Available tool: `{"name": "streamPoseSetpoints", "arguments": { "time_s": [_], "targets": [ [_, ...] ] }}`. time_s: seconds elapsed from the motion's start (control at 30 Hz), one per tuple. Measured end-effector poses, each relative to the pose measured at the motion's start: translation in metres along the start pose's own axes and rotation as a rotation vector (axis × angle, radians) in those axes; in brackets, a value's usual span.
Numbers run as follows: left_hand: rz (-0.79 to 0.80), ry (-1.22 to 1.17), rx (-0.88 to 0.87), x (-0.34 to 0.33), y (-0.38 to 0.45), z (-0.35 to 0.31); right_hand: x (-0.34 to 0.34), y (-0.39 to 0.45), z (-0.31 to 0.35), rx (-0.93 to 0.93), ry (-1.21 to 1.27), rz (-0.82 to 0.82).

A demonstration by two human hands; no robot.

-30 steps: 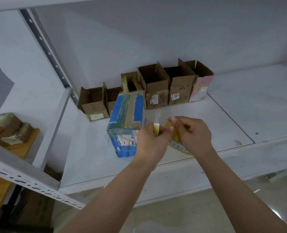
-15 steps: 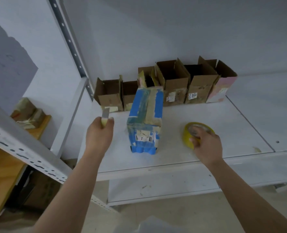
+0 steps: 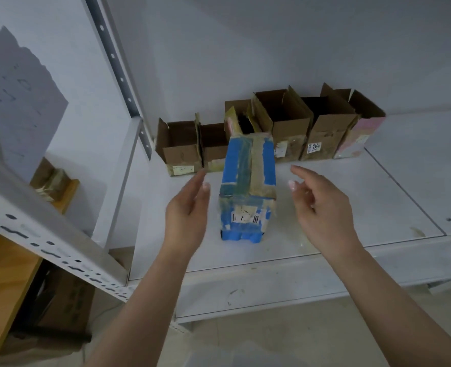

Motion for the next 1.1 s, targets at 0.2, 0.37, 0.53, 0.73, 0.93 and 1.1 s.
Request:
{"name": "streamPoseSetpoints", "arguments": {
  "time_s": [0.2, 0.37, 0.53, 0.73, 0.93, 1.1],
  "targets": [
    [0.106, 0.002, -0.157, -0.031, -0.022, -0.026, -0.022, 0.002, 0.025, 0.094, -0.071, 0.238],
    [0.043, -0.131, -0.135, -0.032, -0.025, -0.02, -0.016, 0.004, 0.014, 0.145, 0.045, 0.215],
    [0.007, -0.03, -0.301, -0.033, -0.027, -0.013, -0.022, -0.005, 0.012, 0.242, 0.131, 0.153],
    [0.096, 0.088, -0.379, -0.03, -0.025, -0.01, -0.024, -0.007, 0.011, 0.275, 0.086, 0.132],
    [0.488, -0.063, -0.195, -0.008, -0.008, 0.004, -0.022, -0.006, 0.01, 0.248, 0.122, 0.129],
    [0.344, 0.047, -0.287, -0.018, -0.002, 0.01, -0.023, -0.006, 0.01, 0.22, 0.14, 0.118]
  ]
}}
Point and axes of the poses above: each hand's wrist, its own y-axis towards the middle knuckle, its own x-axis out of the back of the hand, z = x × y, the point moved 5 cm from there along y, towards the middle knuckle, and after that the axes turned 8 degrees about x, right-handed, at the moved point
